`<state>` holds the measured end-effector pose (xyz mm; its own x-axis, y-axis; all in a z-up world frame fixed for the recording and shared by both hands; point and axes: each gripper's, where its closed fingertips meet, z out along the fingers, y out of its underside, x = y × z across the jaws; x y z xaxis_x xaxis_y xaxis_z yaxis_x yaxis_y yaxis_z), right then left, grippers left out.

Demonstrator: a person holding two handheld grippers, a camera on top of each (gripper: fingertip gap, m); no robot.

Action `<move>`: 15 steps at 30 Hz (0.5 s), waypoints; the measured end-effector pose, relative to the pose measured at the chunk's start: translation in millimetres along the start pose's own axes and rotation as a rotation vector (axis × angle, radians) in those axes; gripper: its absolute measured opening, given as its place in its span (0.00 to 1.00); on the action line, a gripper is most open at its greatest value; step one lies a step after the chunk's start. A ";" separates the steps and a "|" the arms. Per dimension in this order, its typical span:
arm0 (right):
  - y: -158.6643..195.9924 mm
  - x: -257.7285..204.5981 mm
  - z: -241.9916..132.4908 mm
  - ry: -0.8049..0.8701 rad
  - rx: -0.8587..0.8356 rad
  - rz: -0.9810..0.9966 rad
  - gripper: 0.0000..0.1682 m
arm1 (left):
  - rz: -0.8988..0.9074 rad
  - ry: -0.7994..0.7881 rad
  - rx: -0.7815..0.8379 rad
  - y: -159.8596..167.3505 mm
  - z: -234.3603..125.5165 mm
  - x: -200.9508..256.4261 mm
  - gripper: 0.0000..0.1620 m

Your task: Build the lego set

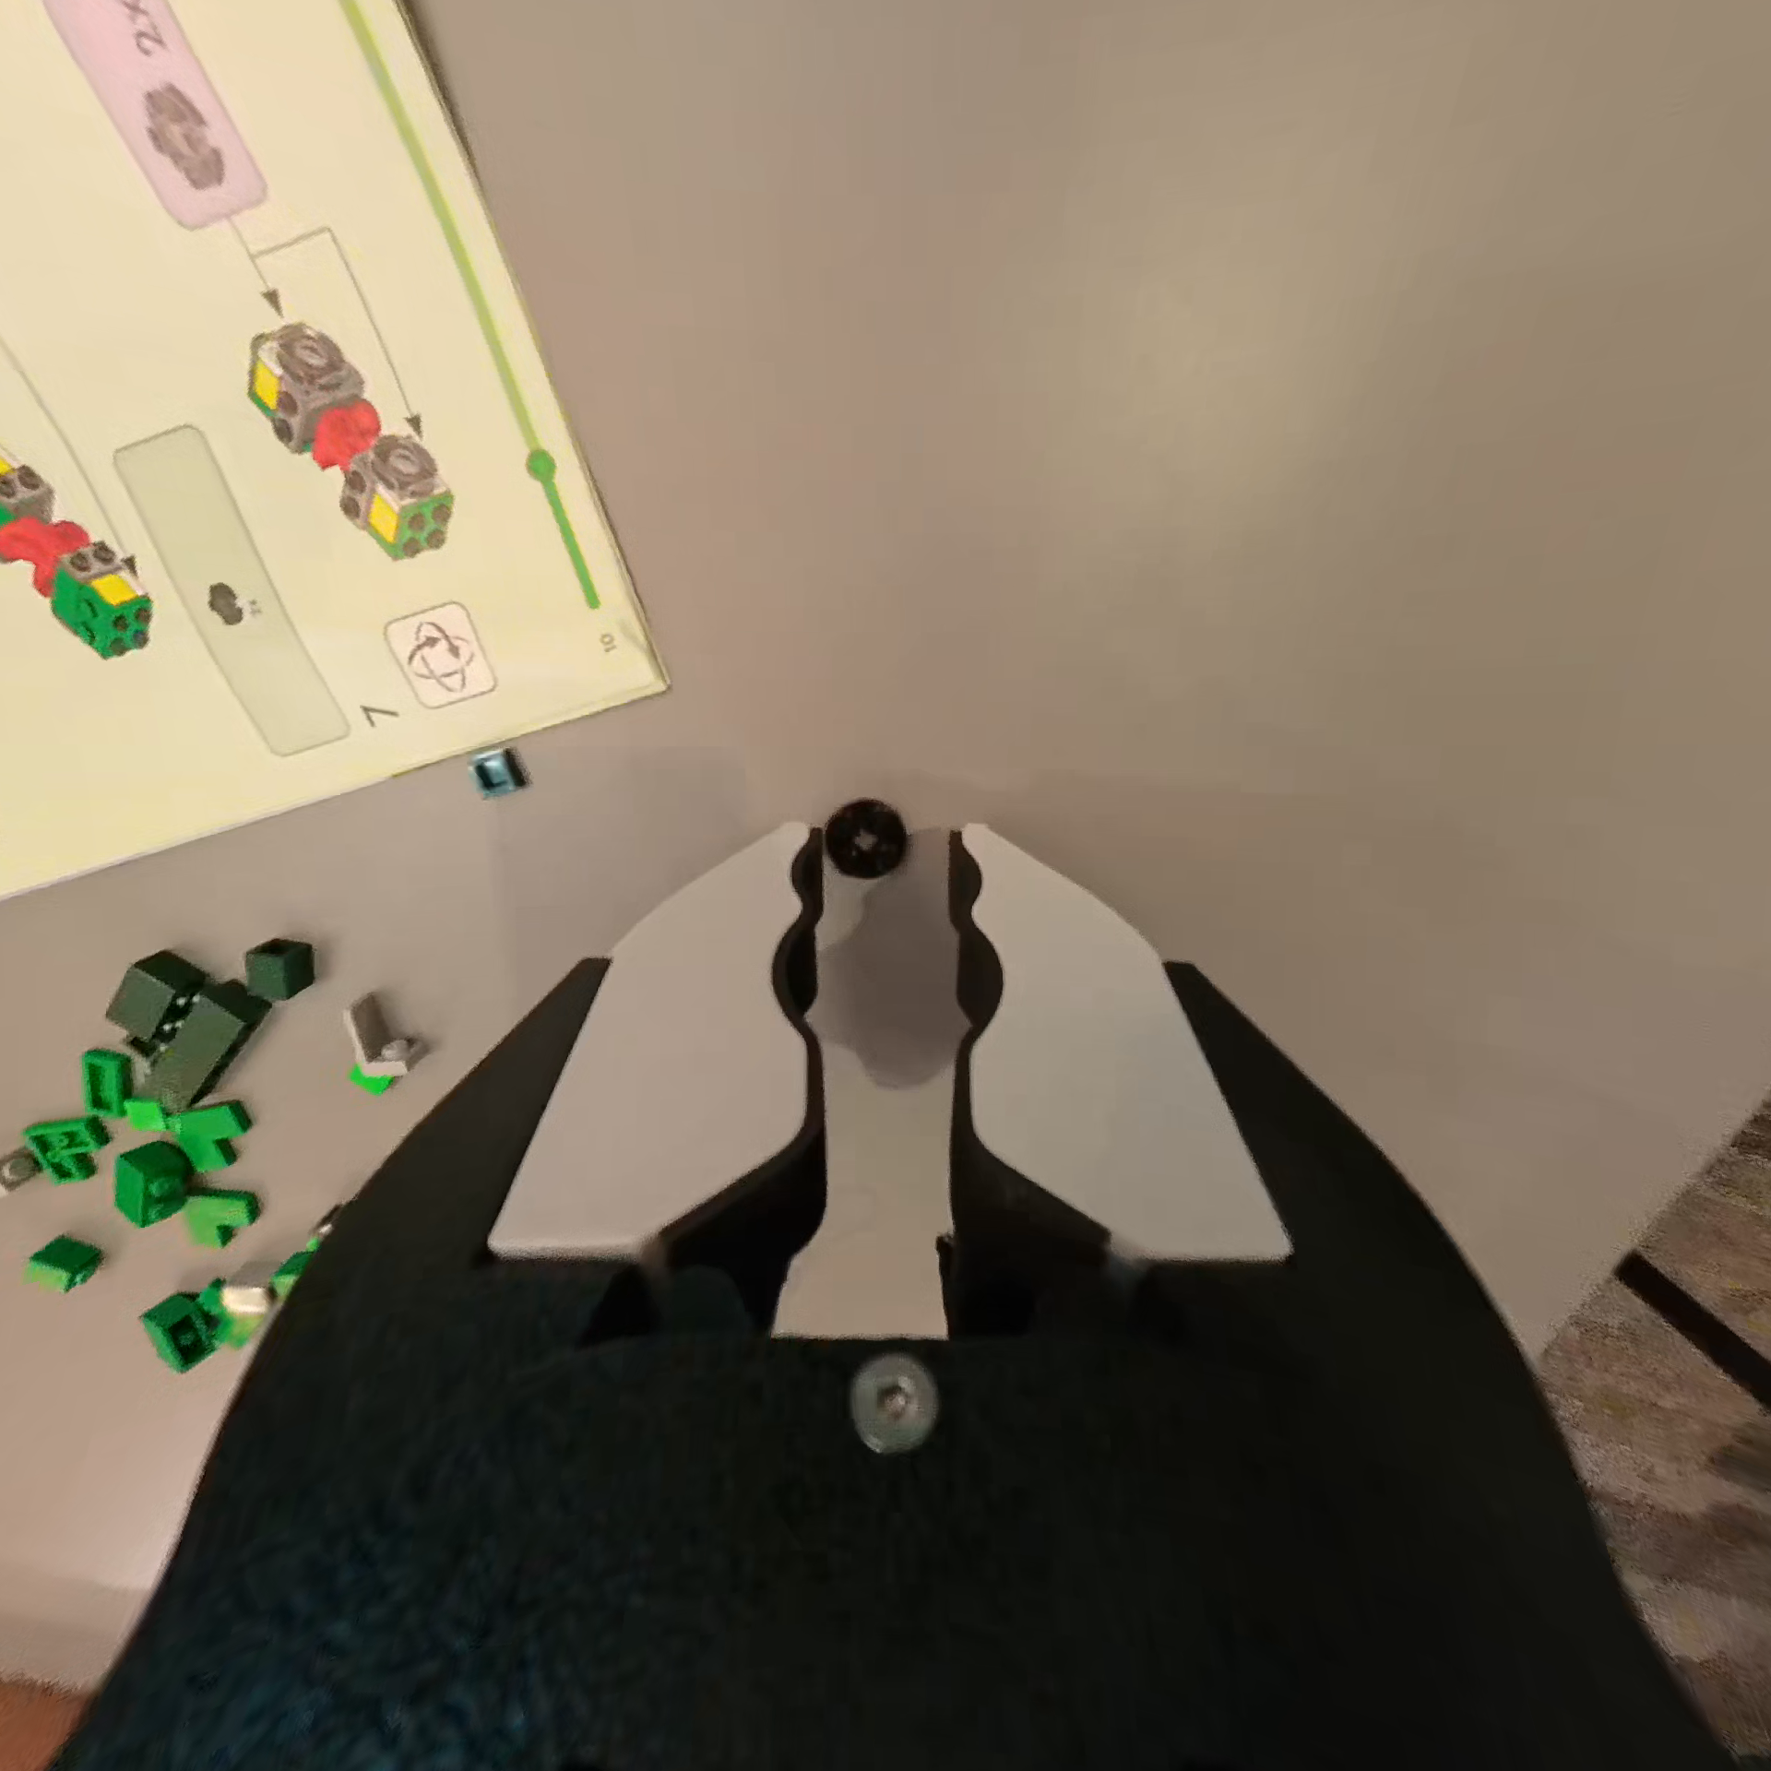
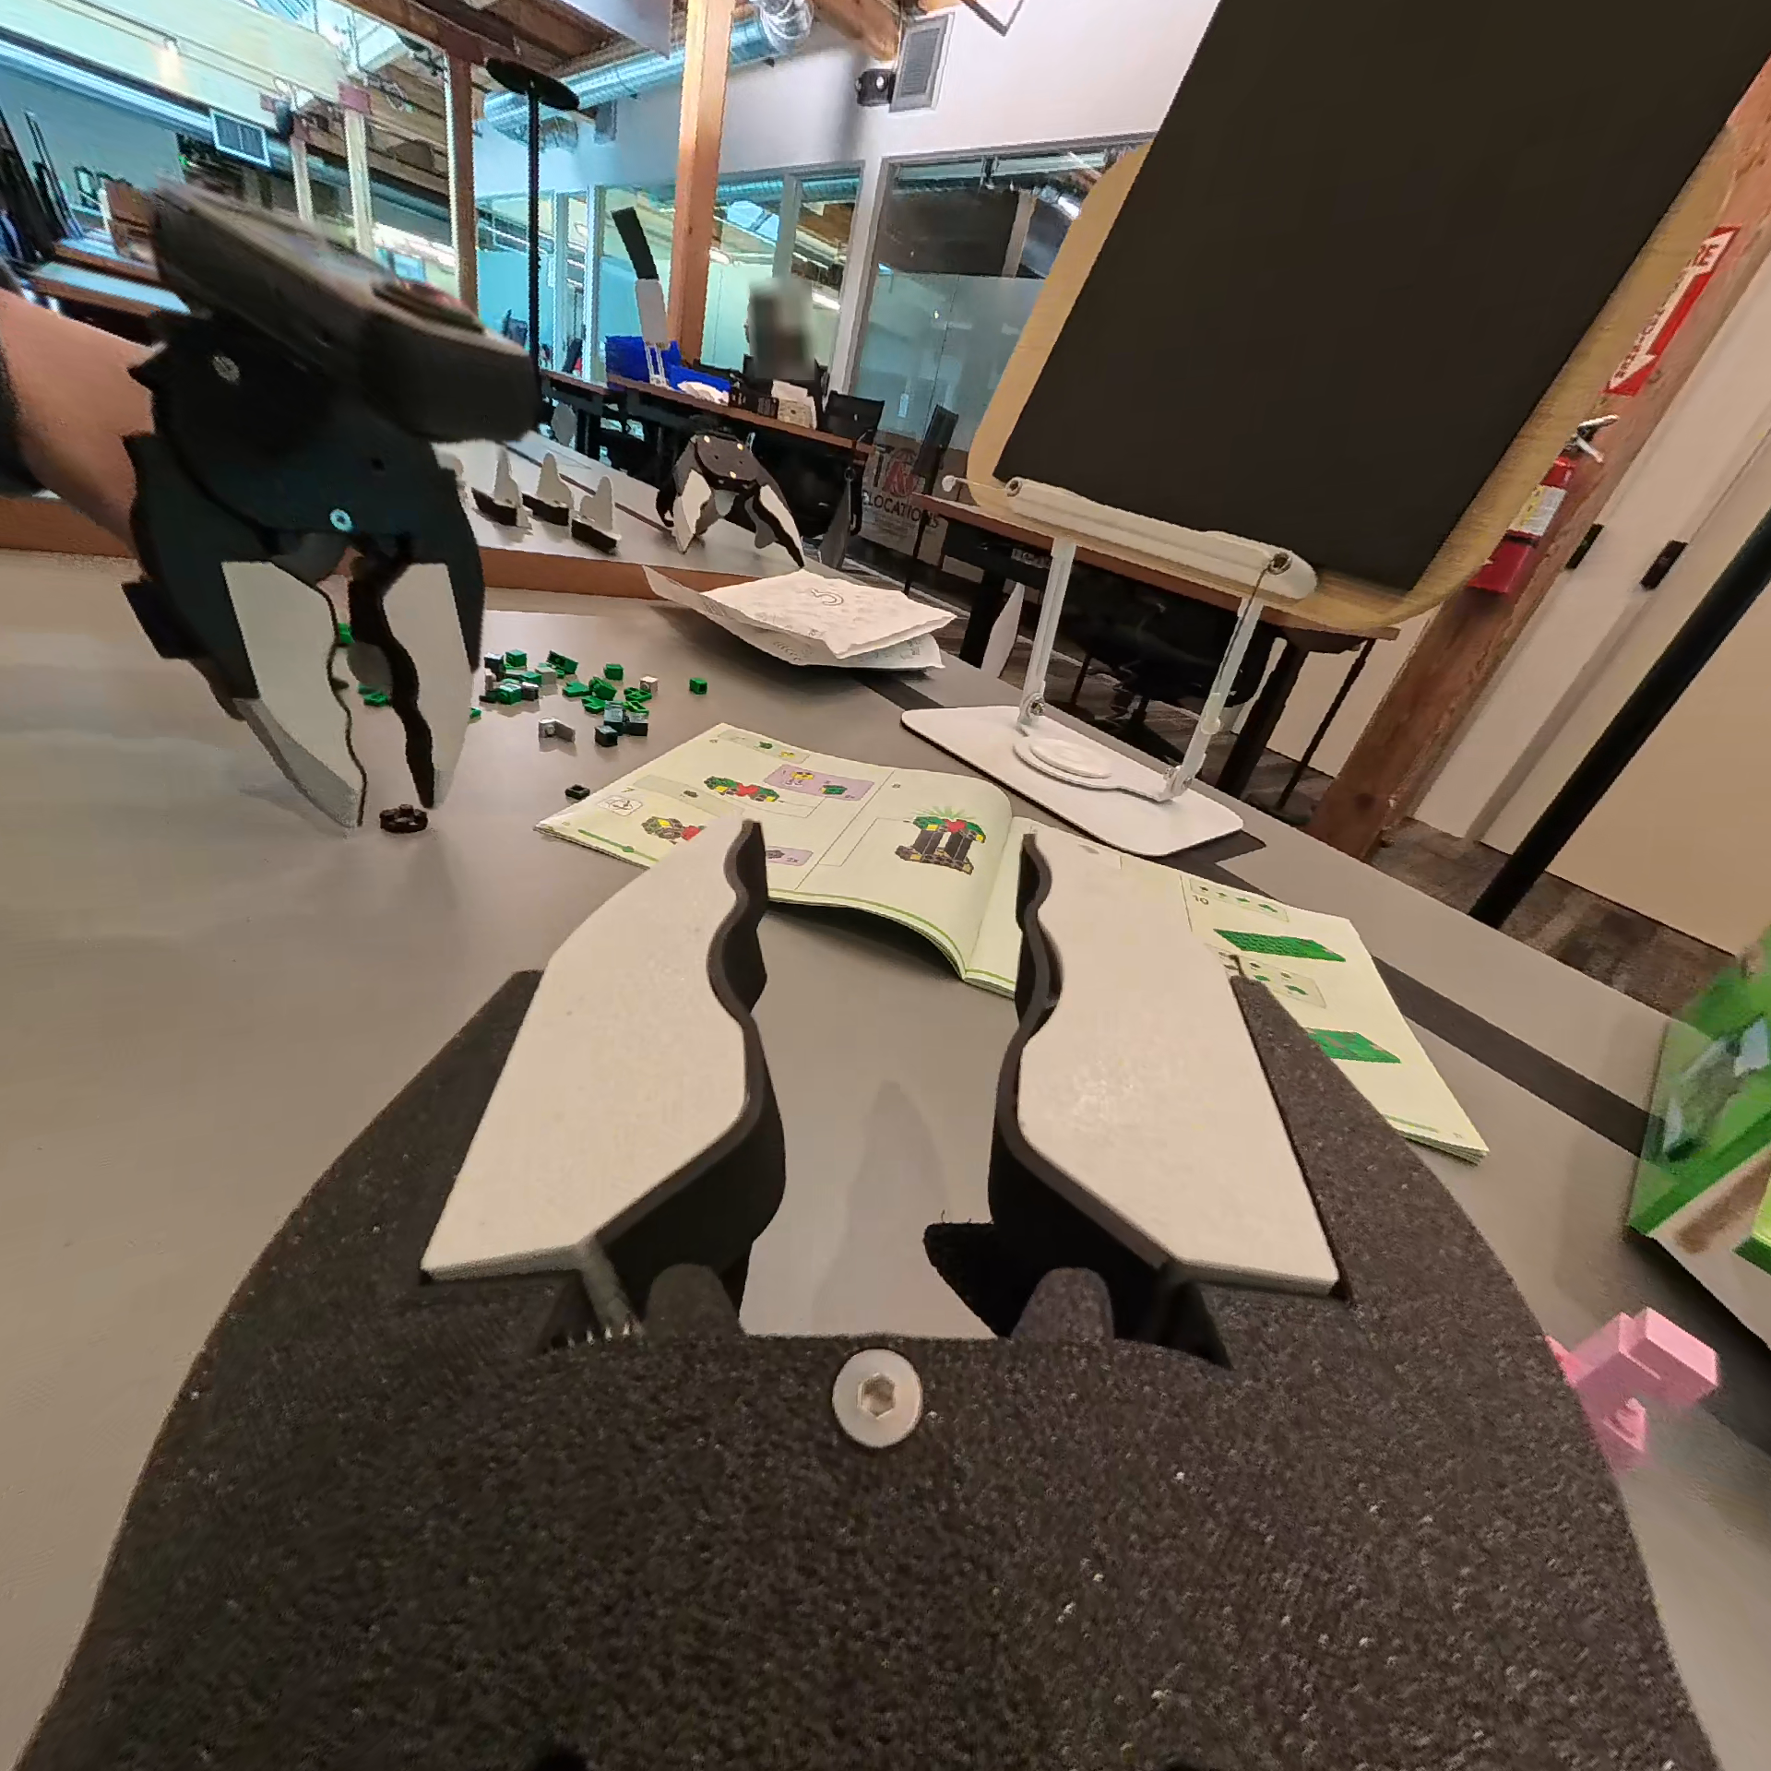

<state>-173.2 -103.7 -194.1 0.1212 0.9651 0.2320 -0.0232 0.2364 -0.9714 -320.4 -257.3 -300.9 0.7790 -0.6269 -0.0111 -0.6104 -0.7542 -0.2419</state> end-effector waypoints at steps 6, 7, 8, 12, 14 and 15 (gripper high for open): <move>2.2 -5.6 0.9 -0.042 -0.025 -0.008 0.30 | 0.061 -0.073 -0.072 2.7 3.4 -3.0 0.02; 4.2 -8.9 1.1 -0.073 -0.046 -0.020 0.31 | 0.077 -0.101 -0.063 1.2 3.1 -3.7 0.00; 8.0 -17.2 0.4 -0.148 -0.082 -0.041 0.28 | 0.089 -0.125 -0.032 -3.3 2.0 -2.7 0.00; 36.1 -37.1 -5.8 -0.357 -0.269 -0.086 0.30 | 0.110 -0.227 0.162 -29.3 -9.6 3.5 0.00; 39.4 -37.2 -6.6 -0.365 -0.268 -0.093 0.29 | 0.090 -0.255 0.223 -34.8 -12.4 5.3 0.00; 41.0 -36.0 -6.8 -0.361 -0.273 -0.082 0.29 | 0.075 -0.271 0.241 -35.7 -12.9 4.5 0.00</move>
<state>-171.7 -129.6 -242.7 -0.2433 0.9333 0.2643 0.2407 0.3220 -0.9156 -297.0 -235.7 -279.8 0.7631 -0.5795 -0.2861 -0.6407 -0.6204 -0.4522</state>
